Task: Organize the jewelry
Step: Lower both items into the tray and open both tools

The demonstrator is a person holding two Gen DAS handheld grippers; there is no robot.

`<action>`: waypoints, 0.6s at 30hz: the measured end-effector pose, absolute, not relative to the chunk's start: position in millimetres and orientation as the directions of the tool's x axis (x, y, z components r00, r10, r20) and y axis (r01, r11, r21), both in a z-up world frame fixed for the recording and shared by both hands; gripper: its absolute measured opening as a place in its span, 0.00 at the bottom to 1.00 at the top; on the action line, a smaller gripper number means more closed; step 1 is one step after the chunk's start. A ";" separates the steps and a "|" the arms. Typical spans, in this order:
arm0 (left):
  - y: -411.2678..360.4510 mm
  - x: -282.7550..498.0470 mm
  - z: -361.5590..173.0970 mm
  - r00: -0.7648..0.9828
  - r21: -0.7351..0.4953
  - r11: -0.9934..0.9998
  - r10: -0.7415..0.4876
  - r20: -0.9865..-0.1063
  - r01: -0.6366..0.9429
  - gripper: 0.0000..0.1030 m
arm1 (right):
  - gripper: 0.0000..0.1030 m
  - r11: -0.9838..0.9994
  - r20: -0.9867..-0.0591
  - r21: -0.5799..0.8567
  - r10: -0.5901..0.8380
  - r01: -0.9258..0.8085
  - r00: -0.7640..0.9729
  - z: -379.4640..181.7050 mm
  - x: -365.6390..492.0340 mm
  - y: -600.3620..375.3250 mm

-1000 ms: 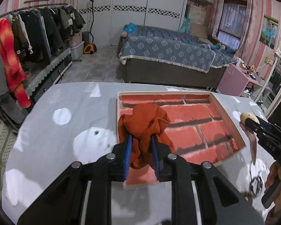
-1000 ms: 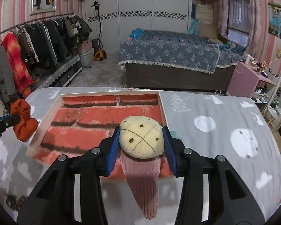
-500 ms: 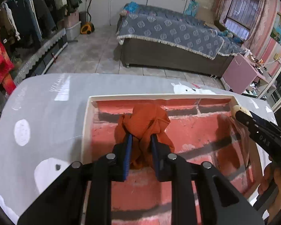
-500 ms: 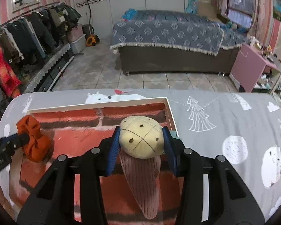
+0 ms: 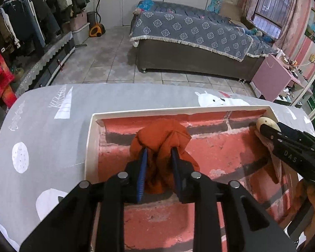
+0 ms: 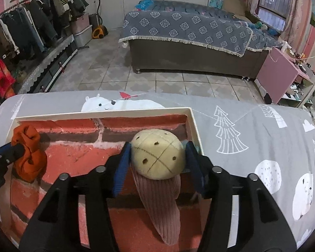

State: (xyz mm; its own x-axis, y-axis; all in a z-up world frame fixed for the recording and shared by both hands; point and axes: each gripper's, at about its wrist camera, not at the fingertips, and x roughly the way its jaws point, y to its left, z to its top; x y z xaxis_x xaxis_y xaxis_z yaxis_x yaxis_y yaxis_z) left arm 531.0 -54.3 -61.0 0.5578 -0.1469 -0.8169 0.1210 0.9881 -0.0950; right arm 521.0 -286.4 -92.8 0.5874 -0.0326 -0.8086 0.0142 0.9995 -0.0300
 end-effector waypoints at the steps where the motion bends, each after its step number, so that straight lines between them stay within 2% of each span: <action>1: -53.6 529.8 -60.5 0.560 -0.090 0.989 -0.143 -0.816 0.121 0.29 | 0.61 1.000 -0.807 -0.023 -0.029 0.018 0.590 -91.4 518.5 -288.9; 6: -47.9 520.7 -57.3 0.566 -0.104 0.987 -0.157 -0.809 0.123 0.37 | 0.70 1.000 -0.785 0.021 0.005 0.019 0.619 -77.1 499.6 -296.5; 9: -42.9 511.6 -53.5 0.573 -0.114 0.986 -0.162 -0.803 0.119 0.42 | 0.71 1.000 -0.760 0.004 -0.008 0.017 0.650 -63.4 482.9 -299.6; 12: -39.8 496.8 -44.8 0.600 -0.104 0.987 -0.156 -0.785 0.121 0.53 | 0.77 1.000 -0.738 0.022 0.002 0.022 0.675 -54.2 464.5 -305.2; 14: -35.3 485.9 -37.5 0.618 -0.107 0.986 -0.163 -0.769 0.127 0.54 | 0.79 0.999 -0.725 0.023 -0.001 0.025 0.689 -49.6 453.0 -307.5; 16: -31.0 474.1 -30.7 0.634 -0.114 0.985 -0.171 -0.754 0.130 0.64 | 0.84 1.000 -0.711 0.016 -0.003 0.020 0.703 -46.3 435.5 -309.1; 18: -26.7 464.7 -25.8 0.649 -0.119 0.985 -0.174 -0.741 0.127 0.69 | 0.88 1.000 -0.699 0.008 -0.001 0.010 0.715 -43.6 417.0 -309.1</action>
State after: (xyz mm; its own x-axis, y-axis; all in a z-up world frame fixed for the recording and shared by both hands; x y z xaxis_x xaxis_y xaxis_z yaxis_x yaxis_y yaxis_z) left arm 464.7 -26.7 -25.8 0.6492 -0.1737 -0.7405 0.1275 0.9847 -0.1192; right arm 417.0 -309.1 -43.6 0.7146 -0.0013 -0.6995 0.0096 0.9999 0.0079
